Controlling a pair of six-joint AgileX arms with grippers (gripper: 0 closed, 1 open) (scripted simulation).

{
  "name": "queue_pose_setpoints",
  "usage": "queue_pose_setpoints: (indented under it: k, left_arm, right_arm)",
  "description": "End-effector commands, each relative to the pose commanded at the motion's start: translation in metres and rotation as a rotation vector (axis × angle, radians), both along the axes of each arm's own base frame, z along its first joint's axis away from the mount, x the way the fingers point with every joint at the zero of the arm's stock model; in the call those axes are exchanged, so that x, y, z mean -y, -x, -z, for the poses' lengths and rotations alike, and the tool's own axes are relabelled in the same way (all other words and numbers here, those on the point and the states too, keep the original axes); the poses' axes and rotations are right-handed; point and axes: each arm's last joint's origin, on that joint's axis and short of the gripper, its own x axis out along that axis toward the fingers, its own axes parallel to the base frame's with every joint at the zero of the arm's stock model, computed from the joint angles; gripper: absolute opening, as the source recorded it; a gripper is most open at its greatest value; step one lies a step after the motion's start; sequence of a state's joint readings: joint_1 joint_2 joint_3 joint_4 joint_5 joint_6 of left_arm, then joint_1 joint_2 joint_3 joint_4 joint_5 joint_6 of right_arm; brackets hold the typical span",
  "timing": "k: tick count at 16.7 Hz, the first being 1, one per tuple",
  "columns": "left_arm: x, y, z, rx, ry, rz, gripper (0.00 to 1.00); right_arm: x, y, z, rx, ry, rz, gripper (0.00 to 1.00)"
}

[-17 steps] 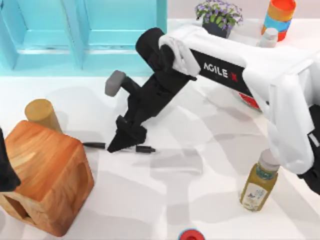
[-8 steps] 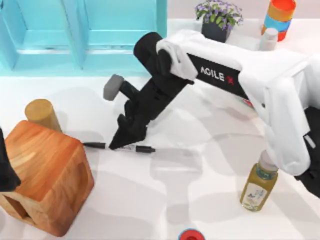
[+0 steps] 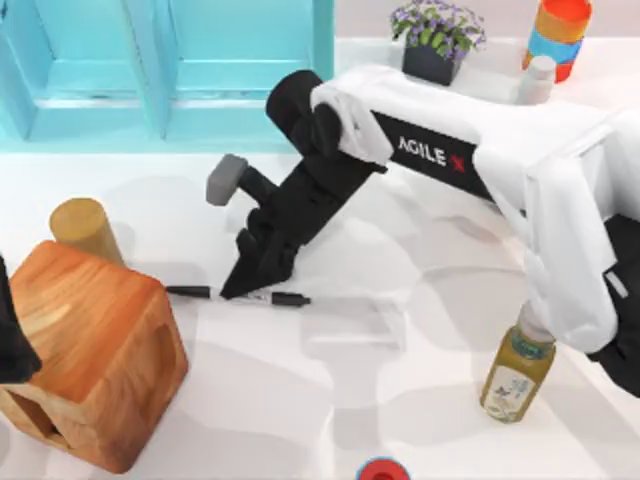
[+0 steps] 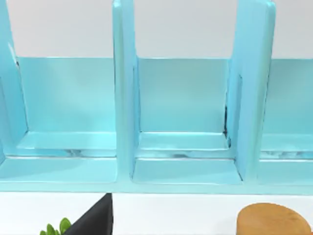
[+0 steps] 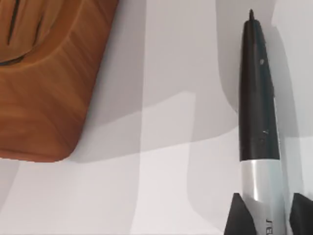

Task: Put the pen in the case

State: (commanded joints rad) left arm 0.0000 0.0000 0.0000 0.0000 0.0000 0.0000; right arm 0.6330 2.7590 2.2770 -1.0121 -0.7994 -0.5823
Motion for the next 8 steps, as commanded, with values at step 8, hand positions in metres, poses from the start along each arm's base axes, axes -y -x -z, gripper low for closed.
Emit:
queue_pose_setpoints:
  k: [8]
  left_arm:
    - [0.000, 0.000, 0.000, 0.000, 0.000, 0.000, 1.00]
  right_arm:
    - [0.001, -0.011, -0.039, 0.061, -0.035, 0.009, 0.00]
